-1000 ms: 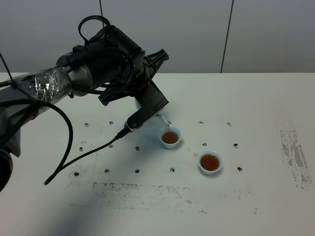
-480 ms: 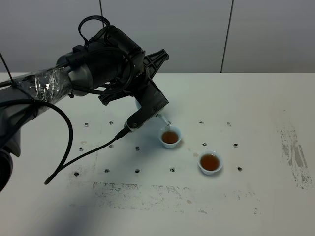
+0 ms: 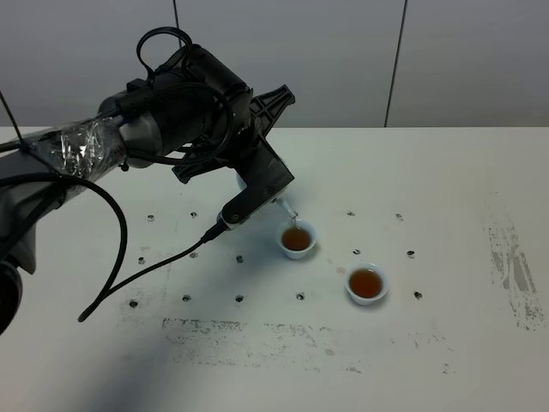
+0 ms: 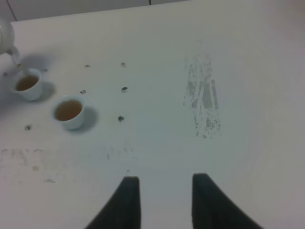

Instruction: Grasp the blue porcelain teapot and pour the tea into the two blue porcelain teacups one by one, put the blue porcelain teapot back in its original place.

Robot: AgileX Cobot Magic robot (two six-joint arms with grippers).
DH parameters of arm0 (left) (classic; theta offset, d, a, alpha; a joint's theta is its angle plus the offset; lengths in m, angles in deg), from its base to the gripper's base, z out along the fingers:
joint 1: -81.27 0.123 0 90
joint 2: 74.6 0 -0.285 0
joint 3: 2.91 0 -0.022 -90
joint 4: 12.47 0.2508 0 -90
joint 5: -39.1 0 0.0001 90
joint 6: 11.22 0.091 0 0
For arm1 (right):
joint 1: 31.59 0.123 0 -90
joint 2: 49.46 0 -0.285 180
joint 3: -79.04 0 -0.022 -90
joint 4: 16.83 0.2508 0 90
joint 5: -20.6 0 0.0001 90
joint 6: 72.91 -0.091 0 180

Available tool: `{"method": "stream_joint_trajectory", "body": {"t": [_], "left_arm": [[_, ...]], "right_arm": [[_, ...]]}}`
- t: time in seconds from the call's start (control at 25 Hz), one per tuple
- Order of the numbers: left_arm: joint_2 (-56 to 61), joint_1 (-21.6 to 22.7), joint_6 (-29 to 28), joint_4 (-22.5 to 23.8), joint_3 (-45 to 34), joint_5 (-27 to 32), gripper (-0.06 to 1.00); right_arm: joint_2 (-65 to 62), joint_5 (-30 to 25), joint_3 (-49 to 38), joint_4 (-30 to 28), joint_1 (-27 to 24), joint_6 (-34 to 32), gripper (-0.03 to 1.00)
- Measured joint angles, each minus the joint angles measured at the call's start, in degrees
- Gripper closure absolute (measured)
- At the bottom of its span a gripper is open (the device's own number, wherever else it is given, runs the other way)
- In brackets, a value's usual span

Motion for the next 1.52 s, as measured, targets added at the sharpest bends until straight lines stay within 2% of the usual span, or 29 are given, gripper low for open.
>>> {"method": "stream_joint_trajectory", "body": {"t": [0.24,0.52,0.92,1.08,1.4,1.52], "left_arm": [[0.0,0.0,0.0,-0.3,0.0,0.2,0.83],[0.0,0.1,-0.4,-3.3,0.0,1.8,0.83],[2.2,3.4,1.3,-12.7,0.0,4.4,0.83],[2.8,5.3,1.7,-18.9,0.0,6.5,0.83],[9.8,13.8,5.7,-37.6,-0.3,11.7,0.83],[13.6,15.3,5.7,-40.2,-4.1,11.4,0.83]], "right_arm": [[0.0,0.0,0.0,0.0,0.0,0.0,0.69],[0.0,0.0,0.0,0.0,0.0,0.0,0.69],[0.0,0.0,0.0,0.0,0.0,0.0,0.69],[0.0,0.0,0.0,0.0,0.0,0.0,0.69],[0.0,0.0,0.0,0.0,0.0,0.0,0.69],[0.0,0.0,0.0,0.0,0.0,0.0,0.69]]}}
